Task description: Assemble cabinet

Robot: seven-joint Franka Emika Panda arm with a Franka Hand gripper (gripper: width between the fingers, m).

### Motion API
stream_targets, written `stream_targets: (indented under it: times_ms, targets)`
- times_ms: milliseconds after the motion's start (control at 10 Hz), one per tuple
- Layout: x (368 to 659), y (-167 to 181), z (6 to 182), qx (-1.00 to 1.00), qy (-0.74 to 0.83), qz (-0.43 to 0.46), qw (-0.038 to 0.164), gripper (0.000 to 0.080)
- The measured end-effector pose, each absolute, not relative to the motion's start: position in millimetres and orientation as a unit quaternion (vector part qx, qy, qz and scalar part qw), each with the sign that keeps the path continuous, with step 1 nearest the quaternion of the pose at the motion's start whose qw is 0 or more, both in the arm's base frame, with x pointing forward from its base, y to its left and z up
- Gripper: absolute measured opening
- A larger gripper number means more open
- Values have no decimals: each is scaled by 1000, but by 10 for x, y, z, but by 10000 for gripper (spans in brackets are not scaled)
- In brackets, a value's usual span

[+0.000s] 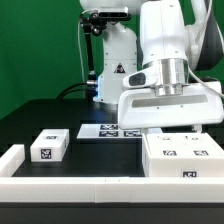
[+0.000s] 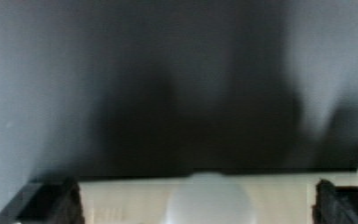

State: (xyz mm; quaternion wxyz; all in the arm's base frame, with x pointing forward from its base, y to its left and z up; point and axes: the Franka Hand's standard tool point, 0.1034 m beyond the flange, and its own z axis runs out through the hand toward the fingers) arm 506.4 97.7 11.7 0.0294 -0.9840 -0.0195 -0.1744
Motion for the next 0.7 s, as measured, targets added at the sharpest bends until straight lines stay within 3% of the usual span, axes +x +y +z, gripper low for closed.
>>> stream_targets:
  times_ms: [400, 500, 600, 700]
  targets:
    - [5050, 1033, 111, -984, -23, -174, 30, 627]
    - [5050, 1033, 110, -984, -23, -174, 30, 438]
    - [5049, 1025, 109, -984, -22, -173, 30, 438]
    - [5047, 984, 104, -984, -20, -173, 28, 252]
